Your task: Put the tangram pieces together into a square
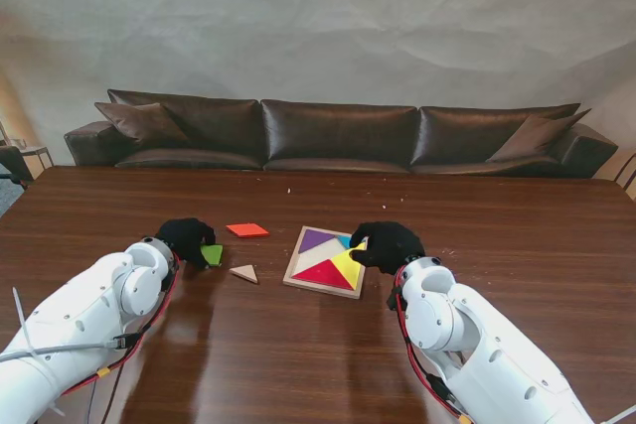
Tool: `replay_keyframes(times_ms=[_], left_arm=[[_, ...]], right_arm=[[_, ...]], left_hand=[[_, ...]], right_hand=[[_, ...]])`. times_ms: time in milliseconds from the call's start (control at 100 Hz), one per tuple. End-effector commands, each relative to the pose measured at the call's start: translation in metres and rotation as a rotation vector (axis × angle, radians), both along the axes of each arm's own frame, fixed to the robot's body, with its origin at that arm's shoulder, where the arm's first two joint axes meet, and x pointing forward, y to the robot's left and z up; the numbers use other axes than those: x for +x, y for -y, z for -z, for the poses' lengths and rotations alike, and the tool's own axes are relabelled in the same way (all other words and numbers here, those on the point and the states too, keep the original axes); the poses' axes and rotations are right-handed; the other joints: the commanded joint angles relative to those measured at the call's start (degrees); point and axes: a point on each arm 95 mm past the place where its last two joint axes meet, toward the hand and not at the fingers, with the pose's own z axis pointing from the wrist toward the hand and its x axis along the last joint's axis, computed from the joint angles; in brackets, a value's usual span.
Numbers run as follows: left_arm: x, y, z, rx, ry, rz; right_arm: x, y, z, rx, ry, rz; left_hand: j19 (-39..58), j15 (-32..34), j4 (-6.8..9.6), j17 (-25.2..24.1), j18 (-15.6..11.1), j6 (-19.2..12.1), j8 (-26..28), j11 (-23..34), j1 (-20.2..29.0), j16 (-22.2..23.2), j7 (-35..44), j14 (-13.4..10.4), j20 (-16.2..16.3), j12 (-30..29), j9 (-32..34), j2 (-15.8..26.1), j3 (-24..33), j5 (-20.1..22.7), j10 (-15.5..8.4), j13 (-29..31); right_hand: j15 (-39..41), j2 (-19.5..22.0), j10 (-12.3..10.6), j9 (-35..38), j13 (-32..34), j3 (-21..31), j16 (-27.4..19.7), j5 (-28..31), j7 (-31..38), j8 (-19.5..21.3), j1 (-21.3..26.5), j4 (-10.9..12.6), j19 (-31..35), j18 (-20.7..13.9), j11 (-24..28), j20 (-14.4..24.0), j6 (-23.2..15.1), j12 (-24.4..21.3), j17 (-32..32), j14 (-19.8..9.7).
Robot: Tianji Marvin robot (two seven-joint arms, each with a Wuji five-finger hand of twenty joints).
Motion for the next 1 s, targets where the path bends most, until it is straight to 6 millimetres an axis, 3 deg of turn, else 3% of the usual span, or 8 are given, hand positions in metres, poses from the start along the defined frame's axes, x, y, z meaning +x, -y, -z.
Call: replay_keyframes(times_ms=[0, 60, 200, 370, 550, 990], left_arm=[[-0.009, -0.001, 0.015, 0.011, -0.057, -0.005], [-0.008, -0.001, 0.015, 0.011, -0.061, -0.008], [-0.009, 0.0, 0.015, 0.016, -0.07, -0.007], [-0.01, 0.002, 0.017, 0.03, -0.06, 0.005], [-0.011, 0.004, 0.014, 0.023, -0.047, 0.009], [-0.016, 0.001, 0.003, -0.013, -0.011, 0.024]], right_arm=[[-0.001, -0.003, 0.003, 0.001, -0.019, -0.012], [-0.001, -0.003, 0.003, 0.001, -0.02, -0.012], [-0.001, -0.003, 0.004, 0.001, -0.02, -0.011], [0.0, -0.003, 0.005, 0.001, -0.023, -0.01], [0.0, -0.003, 0.007, 0.0, -0.026, -0.01], [0.001, -0.002, 0.009, -0.006, -0.035, -0.007]], left_hand=[[3.1, -0.6, 2.71, 1.6, 0.5, -6.0, 7.8, -2.0, 5.9, 0.7, 35.7, -0.4, -0.3, -2.8, 2.1, 4.2, 2.9, 5.9, 0.6, 2.5], [3.7, -0.6, 2.79, 2.8, 1.0, -5.9, 8.4, -2.7, 6.0, 1.1, 36.4, -0.4, -0.3, -4.8, 4.1, 4.5, 3.1, 5.3, 0.0, 3.9], [6.7, 0.5, 2.82, 2.9, 2.5, -6.2, 10.4, -0.9, 5.8, 2.3, 40.3, 0.3, 1.6, -6.3, 11.3, 4.0, 3.5, 3.6, -4.2, 4.6], [10.2, 4.3, 2.37, 0.5, 1.7, -7.8, 12.0, -2.8, 4.7, 2.5, 45.4, 1.1, 5.7, 12.7, 24.4, 2.1, 4.6, 3.0, -9.3, 2.0], [8.2, 2.4, 2.48, -3.0, 1.9, -7.9, 14.6, 0.4, 5.0, 1.6, 47.0, 2.9, 6.7, 21.2, 25.0, 2.2, 4.7, 2.1, -10.2, -1.8], [5.2, -12.5, 3.09, -4.4, 2.5, -6.6, 17.0, 1.6, 7.2, -7.3, 46.1, 4.1, 5.8, 25.6, 23.2, 3.0, 5.1, 1.0, -8.6, -4.0]], right_hand=[[0.8, 1.1, 1.1, -2.0, -0.9, -0.1, -0.1, 0.8, 0.6, -0.3, -1.4, 1.3, 1.0, 0.3, 0.9, 0.0, 0.5, -0.9, -7.3, 0.5], [0.8, 1.1, 1.0, -2.0, -1.0, -0.1, -0.2, 0.8, 0.6, -0.3, -1.4, 1.3, 1.0, 0.3, 0.9, 0.0, 0.5, -0.9, -7.3, 0.5], [0.8, 1.1, 1.0, -2.1, -1.0, -0.1, -0.2, 0.9, 0.6, -0.3, -1.4, 1.3, 1.0, 0.3, 1.0, 0.0, 0.6, -0.9, -7.3, 0.5], [0.9, 1.2, 1.0, -2.1, -1.0, -0.1, -0.2, 0.9, 0.6, -0.3, -1.4, 1.3, 1.1, 0.2, 1.0, 0.0, 0.7, -0.9, -7.3, 0.5], [0.9, 1.3, 1.0, -2.2, -1.0, -0.1, -0.2, 1.0, 0.6, -0.3, -1.4, 1.3, 1.1, 0.3, 1.0, 0.0, 0.7, -0.9, -7.3, 0.4], [1.0, 1.6, 1.2, -2.2, -1.0, -0.1, -0.3, 1.1, 0.6, -0.3, -1.5, 1.3, 1.1, 0.3, 1.1, 0.0, 0.7, -1.0, -7.2, 0.5]])
